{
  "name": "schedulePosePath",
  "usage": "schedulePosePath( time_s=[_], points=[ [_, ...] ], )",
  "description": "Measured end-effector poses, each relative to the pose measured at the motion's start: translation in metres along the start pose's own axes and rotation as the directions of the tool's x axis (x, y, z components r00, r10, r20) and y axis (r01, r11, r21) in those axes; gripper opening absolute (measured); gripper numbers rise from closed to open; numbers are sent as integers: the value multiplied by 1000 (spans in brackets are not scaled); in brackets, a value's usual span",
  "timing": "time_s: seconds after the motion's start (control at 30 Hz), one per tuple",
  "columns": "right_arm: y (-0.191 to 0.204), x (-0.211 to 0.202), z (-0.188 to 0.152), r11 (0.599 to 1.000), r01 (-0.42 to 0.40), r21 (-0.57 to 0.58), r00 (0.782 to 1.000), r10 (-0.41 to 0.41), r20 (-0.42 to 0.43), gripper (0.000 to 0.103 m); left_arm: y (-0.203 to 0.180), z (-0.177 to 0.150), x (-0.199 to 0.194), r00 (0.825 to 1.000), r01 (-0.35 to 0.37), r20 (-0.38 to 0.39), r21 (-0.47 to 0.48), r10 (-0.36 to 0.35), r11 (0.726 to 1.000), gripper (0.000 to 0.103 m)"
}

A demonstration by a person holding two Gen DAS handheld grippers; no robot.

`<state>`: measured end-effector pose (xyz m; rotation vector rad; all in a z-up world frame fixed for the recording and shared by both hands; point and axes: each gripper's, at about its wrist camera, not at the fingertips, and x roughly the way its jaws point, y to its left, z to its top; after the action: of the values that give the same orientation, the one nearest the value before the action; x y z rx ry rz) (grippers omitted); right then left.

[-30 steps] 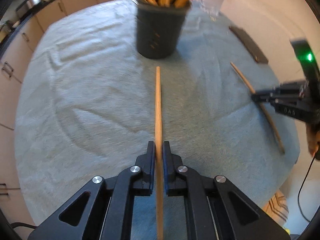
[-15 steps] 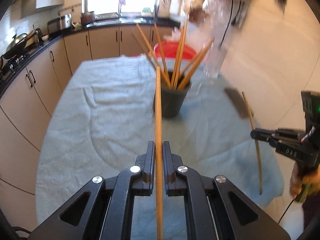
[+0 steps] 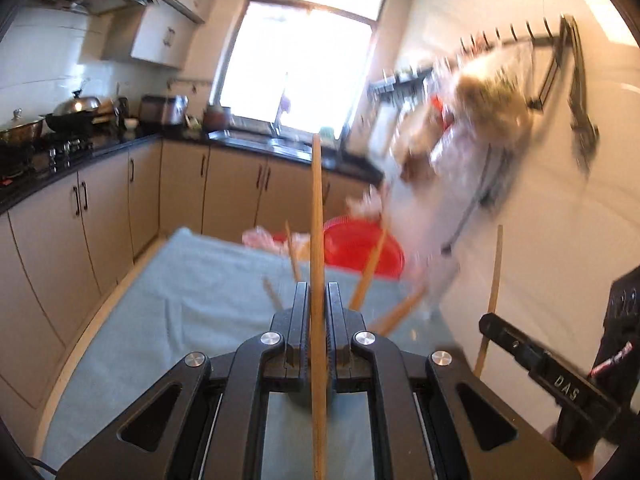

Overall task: Organize utensils
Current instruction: 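Raise both chopsticks upright and lower them into the black holder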

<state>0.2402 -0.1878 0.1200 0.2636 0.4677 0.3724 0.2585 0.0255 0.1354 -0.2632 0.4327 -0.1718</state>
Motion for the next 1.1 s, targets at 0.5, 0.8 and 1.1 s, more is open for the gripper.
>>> schedulePosePath(
  time_s=[0.5,0.8,1.1],
  points=[
    [-10,93,36,998,22,55,984,-31,177,7,-8,18,112,997,-15,73,-49,18,999,7],
    [-17,114,22,997,56,46,985,-63,162,7,-7,-1,139,998,-48,32,-29,48,998,7],
    [-17,118,14,997,68,42,987,-73,142,8,1,-12,141,998,-57,19,-35,57,998,7]
  ],
)
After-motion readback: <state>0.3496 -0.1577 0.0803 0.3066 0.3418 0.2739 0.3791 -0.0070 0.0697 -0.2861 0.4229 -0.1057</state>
